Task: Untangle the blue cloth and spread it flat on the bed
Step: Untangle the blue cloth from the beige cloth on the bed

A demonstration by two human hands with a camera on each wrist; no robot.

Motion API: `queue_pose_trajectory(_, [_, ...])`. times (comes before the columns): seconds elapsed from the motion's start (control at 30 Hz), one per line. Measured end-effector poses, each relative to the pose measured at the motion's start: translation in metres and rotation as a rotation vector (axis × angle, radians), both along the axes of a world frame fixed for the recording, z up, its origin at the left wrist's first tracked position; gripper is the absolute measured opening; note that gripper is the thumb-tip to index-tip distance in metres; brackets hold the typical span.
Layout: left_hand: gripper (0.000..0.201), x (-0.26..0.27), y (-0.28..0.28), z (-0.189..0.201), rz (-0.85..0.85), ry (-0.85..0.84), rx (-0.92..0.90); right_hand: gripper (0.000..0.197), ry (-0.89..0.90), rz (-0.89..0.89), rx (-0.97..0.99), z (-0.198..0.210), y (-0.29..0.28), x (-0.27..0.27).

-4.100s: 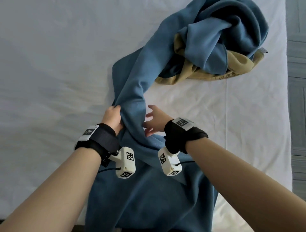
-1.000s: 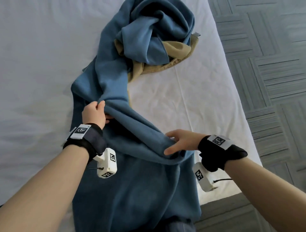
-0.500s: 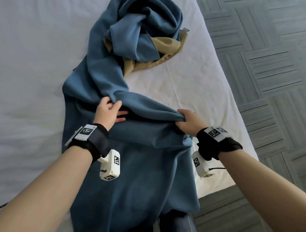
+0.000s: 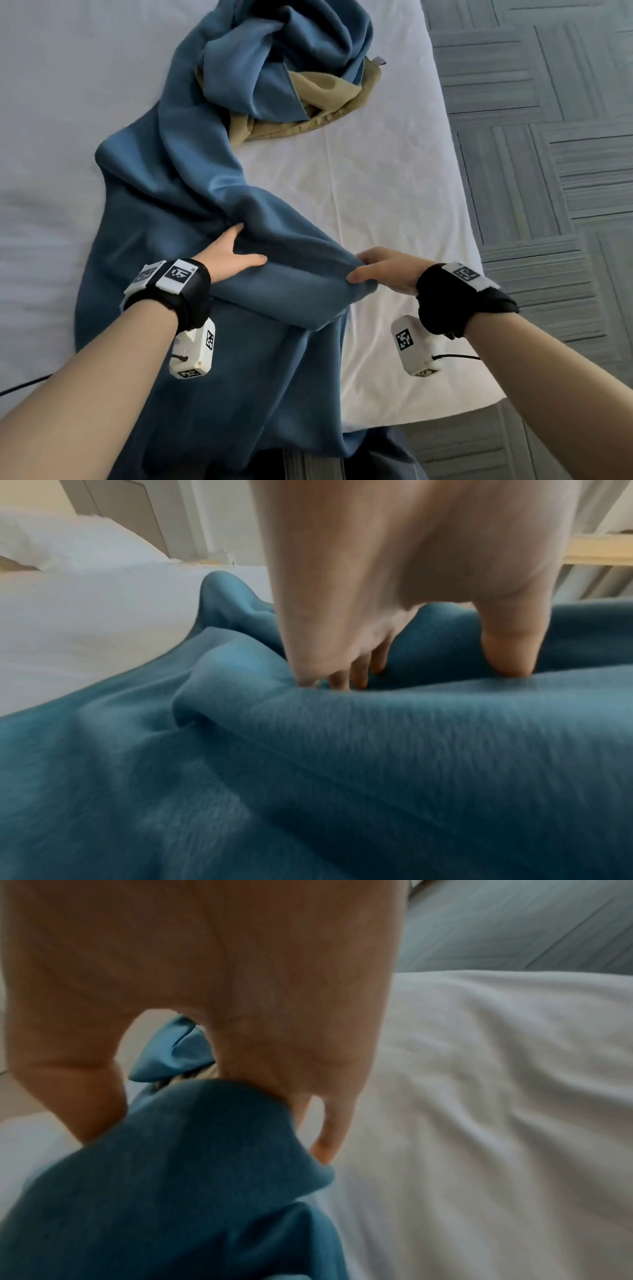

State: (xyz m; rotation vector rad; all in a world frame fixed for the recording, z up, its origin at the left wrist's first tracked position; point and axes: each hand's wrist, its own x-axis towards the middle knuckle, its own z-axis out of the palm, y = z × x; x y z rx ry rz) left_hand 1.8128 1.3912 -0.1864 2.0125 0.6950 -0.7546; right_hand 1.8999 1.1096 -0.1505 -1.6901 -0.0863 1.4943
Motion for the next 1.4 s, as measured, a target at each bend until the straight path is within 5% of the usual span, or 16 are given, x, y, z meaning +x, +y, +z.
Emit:
queue_pose_trajectory(0.1, [0.077, 0.003, -0.022, 0.009, 0.094, -0.031, 0.08, 0.015, -0.196, -0.288, 0.114, 0.0, -0.026, 0.026])
queue_pose_trajectory(0.23, [0.052, -0.009, -0.069, 0.021, 0.368, -0.354, 0.31, 0.013, -0.231, -0.696, 0.16, -0.003, -0.05, 0.06])
queue_pose_trajectory(0.33, [0.029, -0.035, -0.11, 0.028, 0.493, -0.525, 0.536, 0.01, -0.073, -0.519, 0.091, -0.011, -0.053, 0.057])
queue_pose_trajectory(0.4, [0.012, -0.057, -0.135, 0.031, 0.503, -0.507, 0.533, 0.018, -0.02, -0.301, 0.035, -0.018, -0.052, 0.044])
queue_pose_trajectory(0.53, [0.041, -0.109, -0.189, 0.029, 0.289, -0.26, 0.492, 0.033, -0.057, -0.048, -0.027, -0.026, -0.044, 0.01])
queue_pose_trajectory(0.63, [0.041, -0.142, -0.224, 0.019, 0.058, -0.042, 0.488, 0.025, -0.178, -0.091, 0.018, -0.026, -0.04, -0.013])
queue_pose_trajectory(0.73, [0.053, -0.169, -0.244, 0.008, 0.031, 0.106, 0.459, 0.005, -0.351, -0.191, 0.045, -0.024, -0.041, -0.032])
queue_pose_trajectory(0.87, [0.057, -0.192, -0.261, -0.002, 0.039, 0.203, 0.547, 0.01, -0.241, -0.302, 0.161, -0.017, -0.046, -0.053])
queue_pose_trajectory(1.0, [0.01, -0.207, -0.266, -0.005, 0.173, 0.121, 0.556, 0.006, -0.288, -0.228, 0.13, -0.009, -0.054, -0.068])
queue_pose_trajectory(1.13, [0.005, -0.217, -0.277, 0.001, 0.382, -0.125, 0.445, 0.028, -0.176, -0.402, 0.122, -0.004, -0.061, -0.072])
queue_pose_trajectory(1.3, [0.062, -0.179, -0.306, 0.012, 0.366, -0.308, 0.495, 0.014, 0.043, -0.383, 0.174, 0.002, -0.066, -0.082])
queue_pose_trajectory(1.4, [0.059, -0.146, -0.32, 0.016, 0.466, -0.226, 0.581, 0.019, 0.232, -0.263, 0.219, 0.001, -0.075, -0.079])
